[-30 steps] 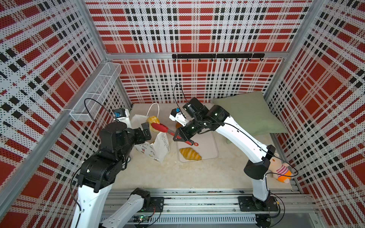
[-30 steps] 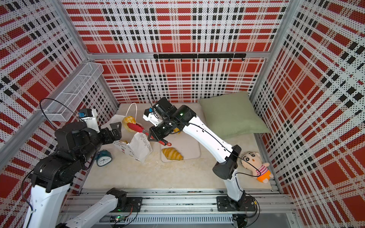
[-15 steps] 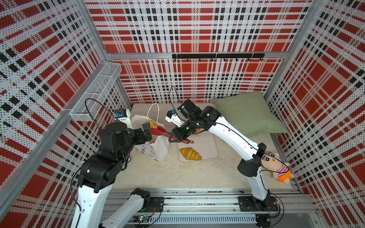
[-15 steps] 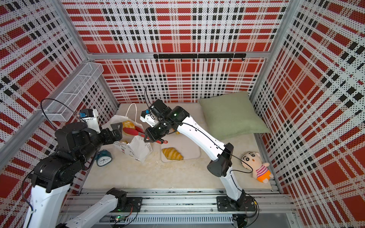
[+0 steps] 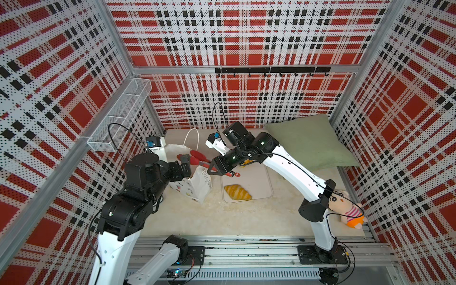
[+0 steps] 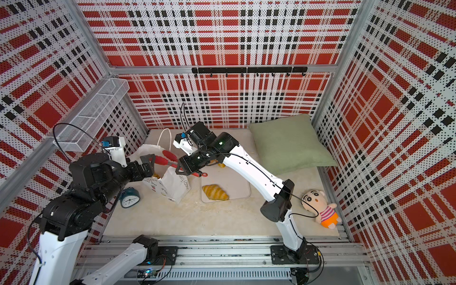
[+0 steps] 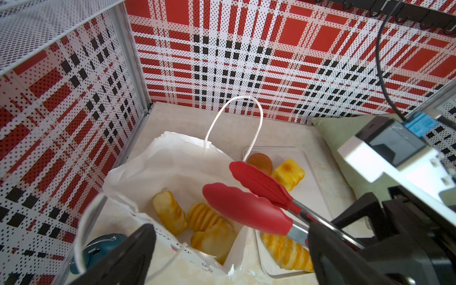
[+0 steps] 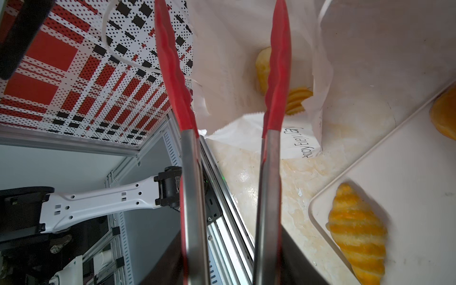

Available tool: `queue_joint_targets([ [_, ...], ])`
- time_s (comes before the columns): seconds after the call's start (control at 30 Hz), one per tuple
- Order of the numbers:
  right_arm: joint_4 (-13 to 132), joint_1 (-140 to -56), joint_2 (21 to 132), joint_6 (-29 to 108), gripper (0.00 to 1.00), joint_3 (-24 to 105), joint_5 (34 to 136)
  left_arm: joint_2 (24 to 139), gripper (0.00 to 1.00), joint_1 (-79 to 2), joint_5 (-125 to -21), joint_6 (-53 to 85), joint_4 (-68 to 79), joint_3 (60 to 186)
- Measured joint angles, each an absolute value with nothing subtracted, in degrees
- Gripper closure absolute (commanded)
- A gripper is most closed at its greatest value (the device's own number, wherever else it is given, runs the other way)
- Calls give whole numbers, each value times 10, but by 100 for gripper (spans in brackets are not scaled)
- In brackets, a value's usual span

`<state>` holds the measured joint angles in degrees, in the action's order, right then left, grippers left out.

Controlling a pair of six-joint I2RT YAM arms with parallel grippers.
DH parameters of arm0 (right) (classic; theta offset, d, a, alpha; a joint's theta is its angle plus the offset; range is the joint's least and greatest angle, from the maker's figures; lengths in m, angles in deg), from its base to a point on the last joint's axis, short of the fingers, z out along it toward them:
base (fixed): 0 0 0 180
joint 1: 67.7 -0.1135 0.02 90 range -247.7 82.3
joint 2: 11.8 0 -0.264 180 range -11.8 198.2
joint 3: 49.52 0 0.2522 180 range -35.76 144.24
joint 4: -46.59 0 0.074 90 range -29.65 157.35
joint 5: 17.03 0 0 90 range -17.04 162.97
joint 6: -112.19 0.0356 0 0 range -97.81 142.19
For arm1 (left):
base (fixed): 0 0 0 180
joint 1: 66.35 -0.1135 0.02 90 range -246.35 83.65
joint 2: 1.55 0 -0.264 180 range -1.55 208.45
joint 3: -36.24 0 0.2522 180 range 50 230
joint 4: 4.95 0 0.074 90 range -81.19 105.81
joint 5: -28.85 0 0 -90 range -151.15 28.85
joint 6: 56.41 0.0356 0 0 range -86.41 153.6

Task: Pack bread into a paper bag
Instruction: Place the fake bread in the paper bag, then pick up the fake bread from the plate.

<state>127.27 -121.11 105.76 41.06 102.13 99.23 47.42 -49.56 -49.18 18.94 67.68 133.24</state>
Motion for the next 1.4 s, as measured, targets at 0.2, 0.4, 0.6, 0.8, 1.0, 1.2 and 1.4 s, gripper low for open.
queue_joint_targets([
  [0.2,1284,-1176,966,398,51,906,957,475,1,-492,-531,202,682,1325],
  [0.4,1291,-1096,880,375,50,791,890,491,1,-472,-590,212,682,1313],
  [0.6,1296,-1063,890,343,50,736,815,523,1,-452,-619,223,682,1310],
  [0.8,1282,-1024,938,319,50,702,779,538,1,-421,-629,236,682,1310],
  [1.0,1248,-972,1018,307,49,720,754,568,1,-404,-626,247,681,1311],
  [1.2,1237,-946,1109,301,49,806,759,597,1,-388,-622,256,681,1313],
  [1.4,1232,-943,1158,295,48,846,787,617,1,-381,-620,263,673,1319],
])
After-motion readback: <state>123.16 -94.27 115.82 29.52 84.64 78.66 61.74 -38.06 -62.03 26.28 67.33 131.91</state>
